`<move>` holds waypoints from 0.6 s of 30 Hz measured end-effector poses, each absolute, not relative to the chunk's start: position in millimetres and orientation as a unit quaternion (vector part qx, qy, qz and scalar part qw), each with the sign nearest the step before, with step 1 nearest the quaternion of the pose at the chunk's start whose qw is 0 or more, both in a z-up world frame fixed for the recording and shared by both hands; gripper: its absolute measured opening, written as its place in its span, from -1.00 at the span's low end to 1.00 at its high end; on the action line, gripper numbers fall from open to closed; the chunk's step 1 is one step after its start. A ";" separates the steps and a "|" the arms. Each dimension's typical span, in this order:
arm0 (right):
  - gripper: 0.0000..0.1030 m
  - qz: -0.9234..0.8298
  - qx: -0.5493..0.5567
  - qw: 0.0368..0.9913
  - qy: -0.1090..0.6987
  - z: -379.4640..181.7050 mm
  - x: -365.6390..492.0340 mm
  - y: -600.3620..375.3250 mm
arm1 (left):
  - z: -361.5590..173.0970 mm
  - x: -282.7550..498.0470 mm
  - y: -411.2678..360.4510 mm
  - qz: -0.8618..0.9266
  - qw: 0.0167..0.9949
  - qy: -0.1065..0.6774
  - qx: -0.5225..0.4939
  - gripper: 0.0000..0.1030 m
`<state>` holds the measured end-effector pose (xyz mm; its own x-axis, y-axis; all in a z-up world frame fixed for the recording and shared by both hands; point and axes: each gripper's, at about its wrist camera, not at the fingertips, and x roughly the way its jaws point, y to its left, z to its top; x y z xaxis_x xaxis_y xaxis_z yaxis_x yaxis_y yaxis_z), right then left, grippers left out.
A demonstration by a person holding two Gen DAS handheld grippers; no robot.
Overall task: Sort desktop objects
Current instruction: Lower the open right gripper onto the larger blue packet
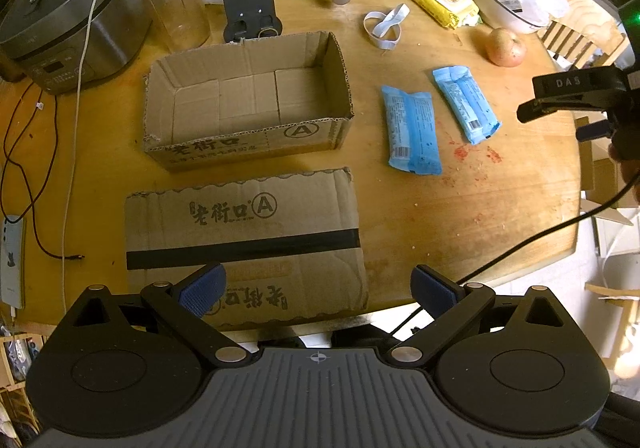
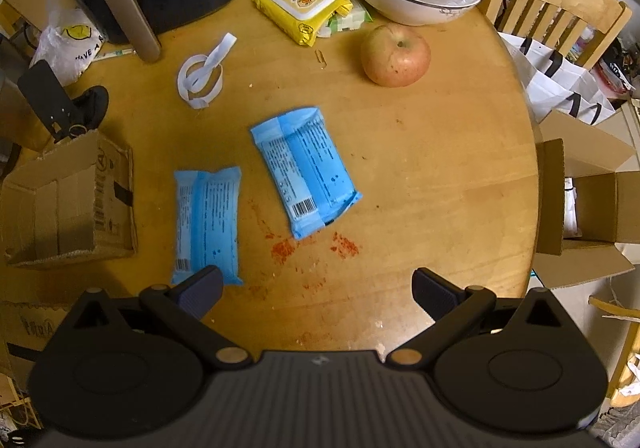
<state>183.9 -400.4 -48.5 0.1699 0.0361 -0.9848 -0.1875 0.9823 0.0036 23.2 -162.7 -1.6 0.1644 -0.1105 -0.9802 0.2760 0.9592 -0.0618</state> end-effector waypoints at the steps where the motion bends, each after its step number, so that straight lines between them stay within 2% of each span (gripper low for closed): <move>1: 1.00 0.074 -0.060 0.763 0.640 -48.7 185.8 -400.0 | -1.7 23.4 -162.7 -0.127 0.760 0.634 0.065 0.97; 18: 1.00 0.085 -0.069 0.760 0.640 -55.5 211.1 -391.1 | -3.9 24.6 -165.0 -0.127 0.757 0.637 0.065 0.97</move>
